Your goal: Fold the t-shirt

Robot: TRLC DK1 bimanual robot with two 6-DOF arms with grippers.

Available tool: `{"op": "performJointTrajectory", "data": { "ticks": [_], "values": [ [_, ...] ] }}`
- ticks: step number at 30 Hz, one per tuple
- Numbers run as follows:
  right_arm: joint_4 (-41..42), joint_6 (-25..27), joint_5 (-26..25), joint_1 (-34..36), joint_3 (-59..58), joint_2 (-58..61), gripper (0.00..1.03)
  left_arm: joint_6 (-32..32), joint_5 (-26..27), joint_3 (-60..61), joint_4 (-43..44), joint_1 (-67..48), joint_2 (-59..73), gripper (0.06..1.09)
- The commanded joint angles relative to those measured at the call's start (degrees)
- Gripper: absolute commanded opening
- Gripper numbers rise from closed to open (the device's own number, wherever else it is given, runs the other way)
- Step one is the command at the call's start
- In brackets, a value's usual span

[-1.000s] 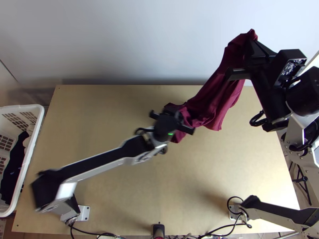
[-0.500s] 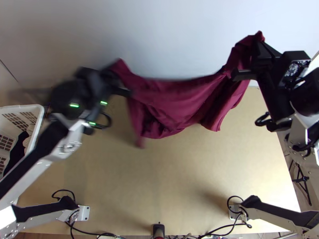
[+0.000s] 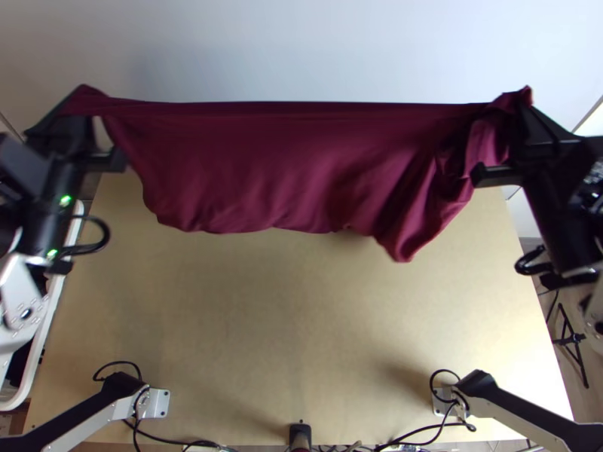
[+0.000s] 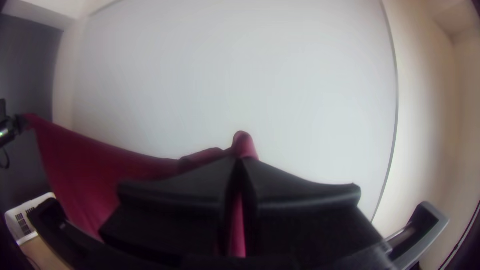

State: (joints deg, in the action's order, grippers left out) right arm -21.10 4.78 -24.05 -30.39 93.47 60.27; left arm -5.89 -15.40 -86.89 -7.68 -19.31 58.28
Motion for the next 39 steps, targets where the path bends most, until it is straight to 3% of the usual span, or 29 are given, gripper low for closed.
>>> {"op": "performJointTrajectory", "data": {
  "ticks": [1, 11, 15, 20, 22, 25, 30, 35, 39],
  "values": [
    [-0.3, 0.0, -0.2, -1.2, 2.3, -2.4, 0.03, 0.2, 0.4, -0.4, -0.8, 0.6, -6.0, 0.09],
    [0.2, -0.3, 0.1, -3.4, 13.3, -2.4, 0.03, 1.3, 5.9, -3.7, 0.6, -3.3, -10.9, 0.09],
    [-0.5, -3.2, 0.6, -3.4, 17.7, -2.4, 0.03, 0.4, 7.5, -5.7, 1.3, -5.7, -11.8, 0.09],
    [-12.4, -13.4, 8.1, -3.2, 22.9, -3.6, 0.03, -7.4, 11.5, -5.6, -2.3, -6.0, -15.6, 0.09],
    [-14.5, -15.2, 10.4, -2.9, 22.9, -4.6, 0.03, -10.0, 13.2, -5.6, -4.1, -5.9, -17.0, 0.09],
    [-17.0, -15.3, 12.7, -2.8, 24.8, -6.0, 0.03, -12.1, 15.0, -5.7, -5.7, -5.7, -18.8, 0.09],
    [-20.1, -15.3, 14.6, -2.7, 37.7, -3.6, 0.03, -13.0, 15.7, -7.7, -5.6, -4.0, -20.8, 0.09],
    [-21.5, -17.4, 15.1, -2.0, 37.9, -3.4, 0.03, -15.9, 18.6, -11.3, -6.1, 3.7, -20.9, 0.09],
    [-23.1, -18.8, 15.0, -2.0, 34.1, -3.1, 0.03, -15.8, 18.7, -5.9, -7.5, 4.8, -21.9, 0.09]
  ]
}}
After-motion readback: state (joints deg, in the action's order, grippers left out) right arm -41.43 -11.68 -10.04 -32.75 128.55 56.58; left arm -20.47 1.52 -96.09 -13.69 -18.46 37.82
